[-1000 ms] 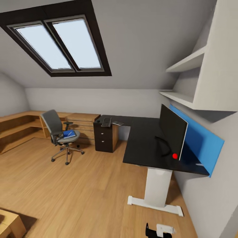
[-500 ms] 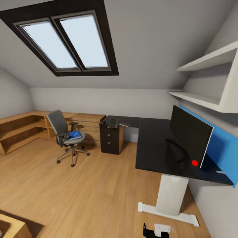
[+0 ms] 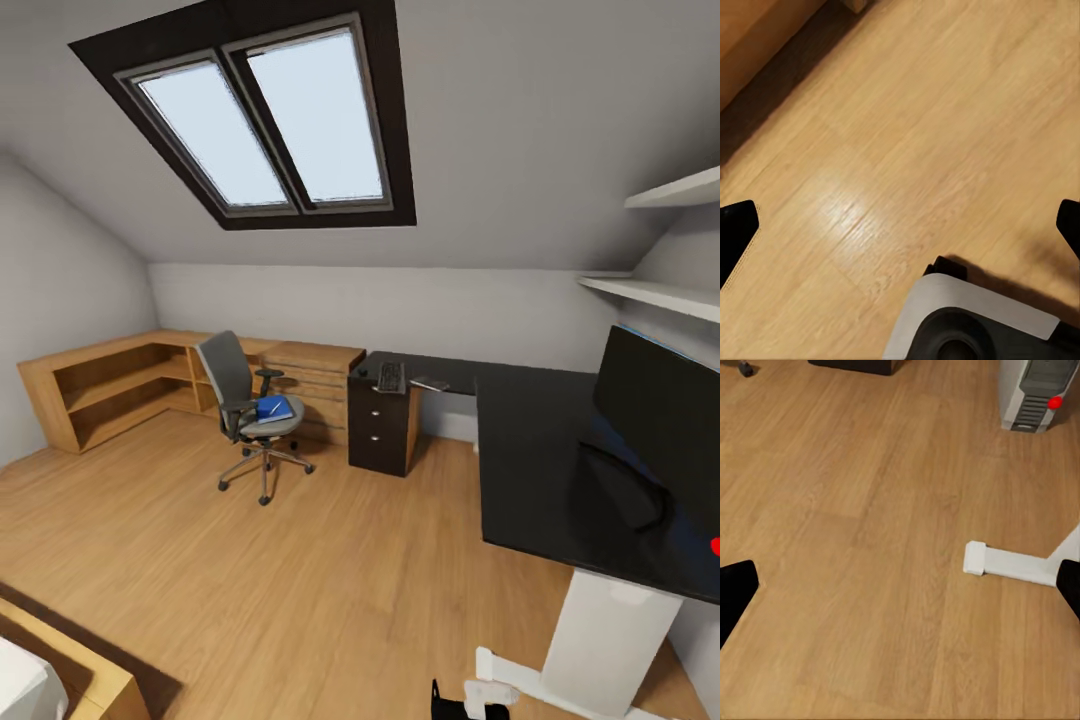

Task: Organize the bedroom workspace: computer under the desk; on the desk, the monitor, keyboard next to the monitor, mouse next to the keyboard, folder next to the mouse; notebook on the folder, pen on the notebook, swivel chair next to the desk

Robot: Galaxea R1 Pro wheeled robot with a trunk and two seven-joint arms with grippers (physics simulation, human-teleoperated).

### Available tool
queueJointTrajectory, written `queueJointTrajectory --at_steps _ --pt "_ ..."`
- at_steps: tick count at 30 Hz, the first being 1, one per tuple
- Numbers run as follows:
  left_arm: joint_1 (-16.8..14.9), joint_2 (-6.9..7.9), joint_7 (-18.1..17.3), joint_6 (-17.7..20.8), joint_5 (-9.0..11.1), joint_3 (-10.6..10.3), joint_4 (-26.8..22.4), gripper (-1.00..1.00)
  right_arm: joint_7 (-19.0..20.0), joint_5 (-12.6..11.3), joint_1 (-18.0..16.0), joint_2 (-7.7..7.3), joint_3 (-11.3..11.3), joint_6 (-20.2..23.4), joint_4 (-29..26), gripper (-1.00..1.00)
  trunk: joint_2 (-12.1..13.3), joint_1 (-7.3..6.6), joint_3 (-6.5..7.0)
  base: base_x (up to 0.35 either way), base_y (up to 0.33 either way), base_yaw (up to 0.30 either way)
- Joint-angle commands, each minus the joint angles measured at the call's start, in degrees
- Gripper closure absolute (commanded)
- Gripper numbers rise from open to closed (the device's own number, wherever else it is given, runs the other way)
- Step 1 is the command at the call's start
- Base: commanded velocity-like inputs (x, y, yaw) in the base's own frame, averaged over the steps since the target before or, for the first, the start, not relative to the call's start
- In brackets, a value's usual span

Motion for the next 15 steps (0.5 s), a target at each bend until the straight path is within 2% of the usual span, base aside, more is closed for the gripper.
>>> queueJointTrajectory --at_steps 1,6,13,15 --pt "0.0 -0.01 0.0 0.0 0.5 -0.2 -0.1 -1.00 -0.4 0.1 -0.1 0.01 0.5 -0.1 0.1 -1.00 -0.1 0.04 -0.12 0.286 0.211 0.196" --pt "0.0 -0.36 0.0 -0.2 0.4 -0.2 -1.0 -1.00 -0.4 0.4 -0.1 0.01 0.5 -0.1 0.2 -1.00 -0.1 0.04 -0.45 0.292 0.205 0.178" --pt "0.0 -0.80 0.1 1.1 0.5 -0.2 -10.0 -1.00 -0.4 0.5 -0.1 0.01 0.5 -0.1 0.3 -1.00 -0.1 0.04 -0.99 0.302 0.184 0.095" --pt "0.0 -0.90 0.1 4.4 0.5 -0.3 -16.1 -1.00 -0.4 0.5 -0.1 -0.01 0.5 -0.1 0.4 -1.00 -0.1 0.04 -1.16 0.314 0.137 0.026"
